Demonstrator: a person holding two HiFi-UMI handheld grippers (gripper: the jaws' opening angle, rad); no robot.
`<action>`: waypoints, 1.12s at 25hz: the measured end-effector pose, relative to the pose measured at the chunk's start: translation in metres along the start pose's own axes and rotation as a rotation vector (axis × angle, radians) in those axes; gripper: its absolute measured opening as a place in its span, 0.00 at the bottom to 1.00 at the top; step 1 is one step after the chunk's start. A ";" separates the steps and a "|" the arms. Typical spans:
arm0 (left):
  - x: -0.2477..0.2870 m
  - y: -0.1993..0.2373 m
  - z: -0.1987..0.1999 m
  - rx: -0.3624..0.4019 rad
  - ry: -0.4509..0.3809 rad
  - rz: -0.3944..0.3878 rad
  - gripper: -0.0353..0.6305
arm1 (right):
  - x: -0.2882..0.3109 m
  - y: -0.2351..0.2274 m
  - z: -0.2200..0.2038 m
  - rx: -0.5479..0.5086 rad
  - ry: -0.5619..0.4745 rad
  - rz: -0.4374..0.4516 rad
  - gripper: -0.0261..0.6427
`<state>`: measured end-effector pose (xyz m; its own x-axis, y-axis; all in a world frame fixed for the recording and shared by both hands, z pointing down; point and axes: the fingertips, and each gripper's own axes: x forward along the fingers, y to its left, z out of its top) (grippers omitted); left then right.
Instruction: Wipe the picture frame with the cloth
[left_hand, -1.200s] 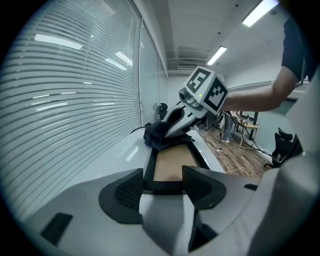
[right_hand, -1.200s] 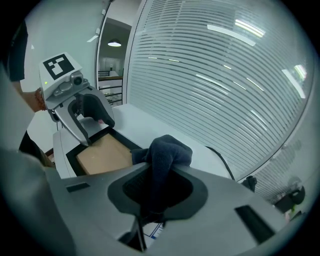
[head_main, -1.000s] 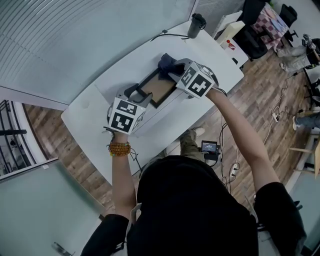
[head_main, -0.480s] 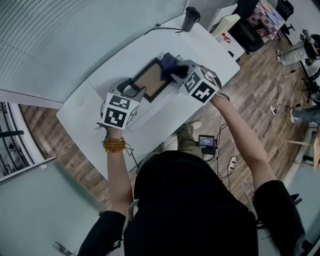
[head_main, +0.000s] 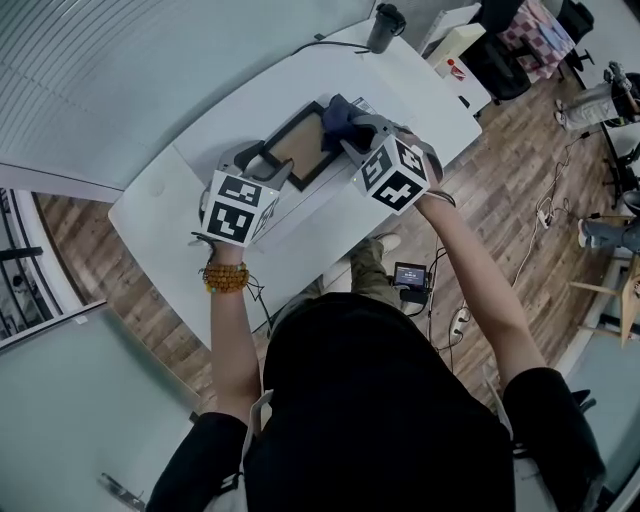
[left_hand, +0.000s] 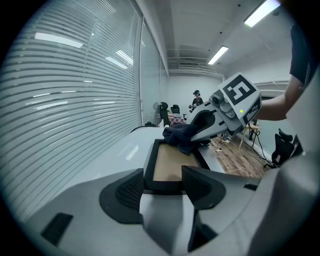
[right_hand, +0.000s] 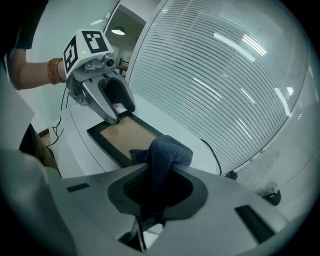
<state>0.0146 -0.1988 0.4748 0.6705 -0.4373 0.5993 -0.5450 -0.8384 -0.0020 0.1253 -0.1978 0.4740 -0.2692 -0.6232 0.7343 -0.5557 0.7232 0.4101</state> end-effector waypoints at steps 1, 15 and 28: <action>0.000 0.000 0.000 0.001 0.000 0.000 0.42 | 0.000 0.005 0.003 -0.002 -0.004 -0.001 0.10; 0.000 0.002 -0.001 -0.006 0.004 -0.003 0.41 | -0.004 0.087 0.059 0.068 -0.110 0.146 0.10; -0.005 0.001 0.005 0.043 -0.011 0.003 0.41 | -0.050 -0.027 0.109 0.363 -0.419 0.419 0.10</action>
<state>0.0133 -0.1991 0.4677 0.6746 -0.4430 0.5904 -0.5247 -0.8504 -0.0385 0.0674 -0.2188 0.3674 -0.7591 -0.4280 0.4906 -0.5467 0.8282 -0.1234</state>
